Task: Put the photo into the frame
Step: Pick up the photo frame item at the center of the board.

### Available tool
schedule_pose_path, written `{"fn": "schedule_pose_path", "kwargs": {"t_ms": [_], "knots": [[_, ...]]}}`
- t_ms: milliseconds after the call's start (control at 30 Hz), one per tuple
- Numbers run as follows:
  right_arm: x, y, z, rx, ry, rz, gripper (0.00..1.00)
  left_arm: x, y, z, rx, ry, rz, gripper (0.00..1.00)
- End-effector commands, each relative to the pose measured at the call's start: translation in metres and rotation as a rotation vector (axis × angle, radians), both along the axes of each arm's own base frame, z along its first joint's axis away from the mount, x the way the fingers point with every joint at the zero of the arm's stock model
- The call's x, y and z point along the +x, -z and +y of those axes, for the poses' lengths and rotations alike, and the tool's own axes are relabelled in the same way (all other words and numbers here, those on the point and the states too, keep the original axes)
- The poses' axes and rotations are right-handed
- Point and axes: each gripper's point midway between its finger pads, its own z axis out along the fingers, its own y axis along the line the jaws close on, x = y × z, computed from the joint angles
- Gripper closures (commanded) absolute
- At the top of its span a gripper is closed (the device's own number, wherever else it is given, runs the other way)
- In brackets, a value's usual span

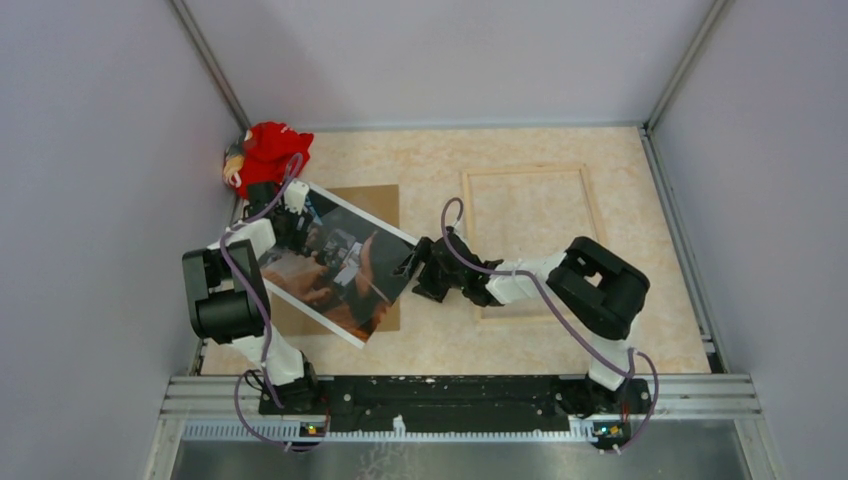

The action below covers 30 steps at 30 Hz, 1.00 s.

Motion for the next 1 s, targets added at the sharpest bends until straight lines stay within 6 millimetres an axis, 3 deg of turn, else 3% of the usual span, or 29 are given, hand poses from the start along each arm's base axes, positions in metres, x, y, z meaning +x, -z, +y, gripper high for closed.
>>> {"fn": "schedule_pose_path", "kwargs": {"t_ms": [0, 333, 567, 967], "knots": [[0.007, 0.021, -0.003, -0.004, 0.117, 0.056, 0.23, -0.013, 0.021, -0.002, 0.001, 0.002, 0.064, 0.12], [0.016, 0.002, -0.009, 0.197, 0.252, 0.057, 0.24, -0.021, 0.028, -0.004, 0.008, 0.025, 0.087, 0.13], [0.023, -0.043, 0.008, 0.459, 0.206, -0.031, 0.31, -0.024, 0.032, -0.003, 0.024, 0.037, 0.103, 0.13], [0.028, -0.079, 0.017, 0.523, 0.144, -0.127, 0.4, -0.023, 0.029, -0.004, 0.03, 0.047, 0.104, 0.13]]}}
